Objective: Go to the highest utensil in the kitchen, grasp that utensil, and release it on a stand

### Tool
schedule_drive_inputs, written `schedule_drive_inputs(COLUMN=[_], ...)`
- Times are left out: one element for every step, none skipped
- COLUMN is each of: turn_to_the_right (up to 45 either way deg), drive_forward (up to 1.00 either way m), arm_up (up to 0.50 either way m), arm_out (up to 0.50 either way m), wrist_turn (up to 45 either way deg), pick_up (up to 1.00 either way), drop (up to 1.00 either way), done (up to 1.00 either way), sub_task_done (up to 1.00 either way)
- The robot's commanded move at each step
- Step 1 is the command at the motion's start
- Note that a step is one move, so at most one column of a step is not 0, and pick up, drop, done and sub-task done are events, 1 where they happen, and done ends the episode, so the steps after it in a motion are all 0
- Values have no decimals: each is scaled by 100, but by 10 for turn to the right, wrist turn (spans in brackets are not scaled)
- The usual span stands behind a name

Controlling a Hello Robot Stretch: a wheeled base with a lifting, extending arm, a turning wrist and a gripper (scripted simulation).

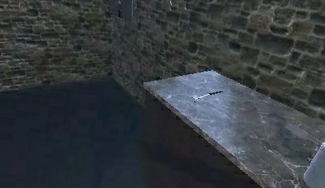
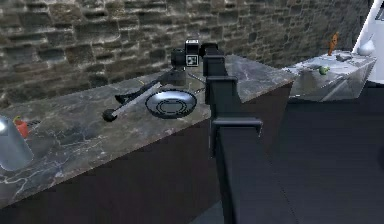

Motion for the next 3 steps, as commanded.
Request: schedule_drive_inputs(turn_to_the_right=[0, 0, 0], drive_forward=[0, 0, 0], arm_up=[0, 0, -12], arm_out=[0, 0, 0], wrist_turn=[450, 330, 0], pick_up=[0, 0, 0], drop=[0, 0, 0], done=[0, 0, 0], sub_task_done=[0, 0, 0])
